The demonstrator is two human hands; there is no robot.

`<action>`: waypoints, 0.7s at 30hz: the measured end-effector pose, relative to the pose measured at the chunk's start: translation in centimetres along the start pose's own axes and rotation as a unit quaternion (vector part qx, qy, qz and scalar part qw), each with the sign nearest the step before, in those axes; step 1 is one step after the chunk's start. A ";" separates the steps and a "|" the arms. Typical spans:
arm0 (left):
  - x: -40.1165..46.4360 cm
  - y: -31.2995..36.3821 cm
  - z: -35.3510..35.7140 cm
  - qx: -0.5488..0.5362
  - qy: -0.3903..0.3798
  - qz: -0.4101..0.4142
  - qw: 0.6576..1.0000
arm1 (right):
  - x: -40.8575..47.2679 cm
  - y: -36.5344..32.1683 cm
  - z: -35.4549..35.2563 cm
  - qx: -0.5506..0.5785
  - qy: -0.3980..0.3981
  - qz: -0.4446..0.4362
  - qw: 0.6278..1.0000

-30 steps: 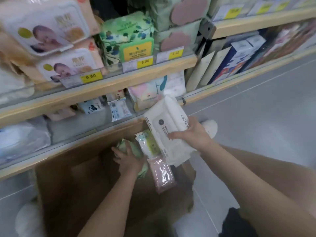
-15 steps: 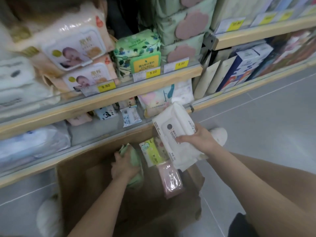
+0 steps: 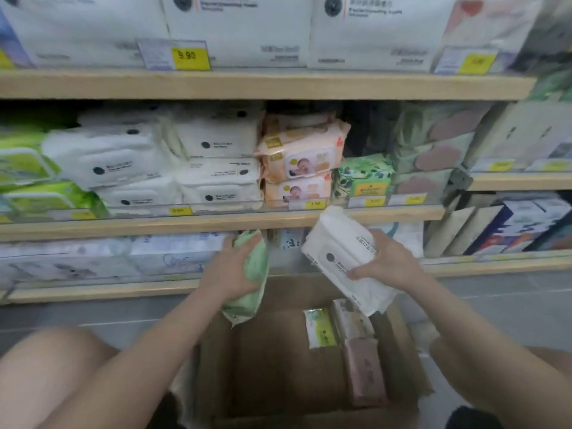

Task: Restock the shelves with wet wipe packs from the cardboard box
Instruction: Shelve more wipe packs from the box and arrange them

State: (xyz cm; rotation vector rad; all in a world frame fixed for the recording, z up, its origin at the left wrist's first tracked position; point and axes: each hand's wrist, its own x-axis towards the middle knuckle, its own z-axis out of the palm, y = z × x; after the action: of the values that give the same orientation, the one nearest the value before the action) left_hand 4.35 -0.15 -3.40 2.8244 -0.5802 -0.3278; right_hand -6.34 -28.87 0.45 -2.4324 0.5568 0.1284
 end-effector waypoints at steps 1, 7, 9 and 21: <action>-0.3 -1.0 -1.5 -0.005 0.016 -0.013 1.000 | 0.0 -2.0 -0.4 -0.011 0.001 -0.026 1.000; -2.5 -8.1 -8.1 -0.029 0.117 -0.065 0.991 | 0.7 -13.3 -0.6 -0.105 0.021 -0.171 0.979; -2.9 -10.4 -9.0 -0.035 0.138 -0.088 0.986 | 1.1 -16.4 -0.1 -0.131 0.041 -0.214 0.967; -2.2 -15.3 -12.1 -0.077 0.193 -0.132 0.969 | 12.0 -30.1 4.8 -0.310 0.072 -0.385 0.866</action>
State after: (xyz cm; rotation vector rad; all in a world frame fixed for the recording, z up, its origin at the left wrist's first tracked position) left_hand 11.07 16.68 4.15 2.7052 -0.0927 0.1295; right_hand 17.38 -8.87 10.89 -3.1073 -0.5195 -0.2537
